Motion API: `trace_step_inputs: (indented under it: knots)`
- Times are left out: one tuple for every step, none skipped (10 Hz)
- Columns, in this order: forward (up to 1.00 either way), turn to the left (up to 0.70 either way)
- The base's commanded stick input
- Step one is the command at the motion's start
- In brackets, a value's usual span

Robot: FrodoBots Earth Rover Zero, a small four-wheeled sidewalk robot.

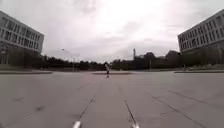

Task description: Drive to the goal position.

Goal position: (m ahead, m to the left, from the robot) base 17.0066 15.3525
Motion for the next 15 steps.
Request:
trace_step_inputs:
  knots:
    - [0.7, 0.0]
    - [0.7, 0.0]
    - [0.7, 0.0]
    - [0.7, 0.0]
    - [0.7, 0.0]
    - [0.7, 0.0]
    - [0.7, 0.0]
    - [0.7, 0.0]
    - [0.7, 0.0]
    - [0.7, 0.0]
    - [0.7, 0.01]
    - [0.7, 0.02]
    - [0.7, 0.03]
    - [0.7, 0.23]
    - [0.7, 0.0]
